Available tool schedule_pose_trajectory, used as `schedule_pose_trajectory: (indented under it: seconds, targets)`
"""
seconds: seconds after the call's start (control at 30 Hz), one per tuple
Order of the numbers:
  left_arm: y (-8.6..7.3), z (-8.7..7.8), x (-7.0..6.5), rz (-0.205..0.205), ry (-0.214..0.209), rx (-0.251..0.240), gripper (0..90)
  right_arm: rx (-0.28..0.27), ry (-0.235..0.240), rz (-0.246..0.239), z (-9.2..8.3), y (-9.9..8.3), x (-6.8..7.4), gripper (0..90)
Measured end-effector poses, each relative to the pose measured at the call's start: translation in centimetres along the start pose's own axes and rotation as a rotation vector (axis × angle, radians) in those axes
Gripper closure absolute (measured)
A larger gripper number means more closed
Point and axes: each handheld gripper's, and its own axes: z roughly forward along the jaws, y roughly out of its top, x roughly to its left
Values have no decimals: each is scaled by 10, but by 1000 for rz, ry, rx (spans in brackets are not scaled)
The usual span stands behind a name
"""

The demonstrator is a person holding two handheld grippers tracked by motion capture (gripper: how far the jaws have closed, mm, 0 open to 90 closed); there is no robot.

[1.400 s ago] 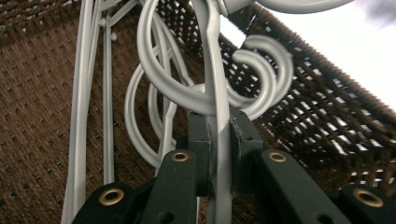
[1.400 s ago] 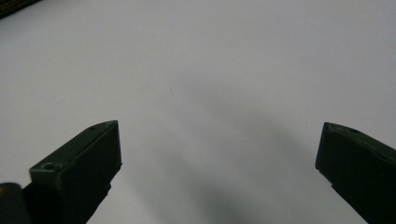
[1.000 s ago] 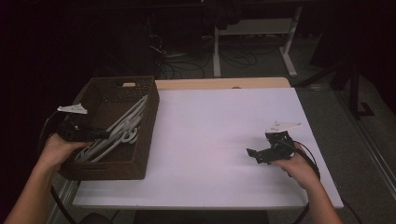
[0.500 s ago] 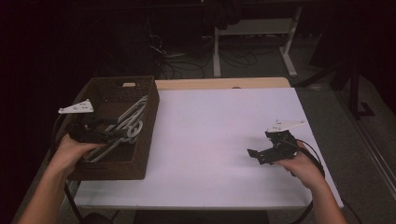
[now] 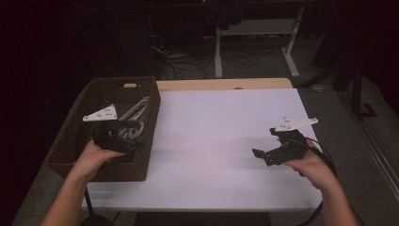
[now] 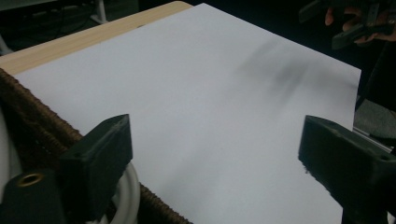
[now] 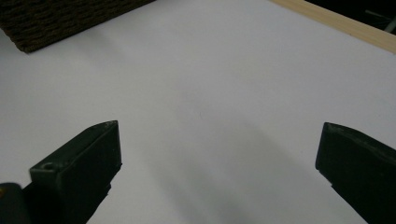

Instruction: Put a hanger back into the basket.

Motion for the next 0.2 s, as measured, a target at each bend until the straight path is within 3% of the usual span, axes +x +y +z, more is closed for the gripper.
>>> schedule_pose_trajectory:
  seconds: [0.07, 0.2]
  targets:
    - [-1, 3, 0, -1, -5, 4, 21, -3, -2, -2, -3, 1, 0, 1]
    - [-1, 2, 0, 1, 2, -8, 6, -7, -2, -4, -5, 1, 0, 1]
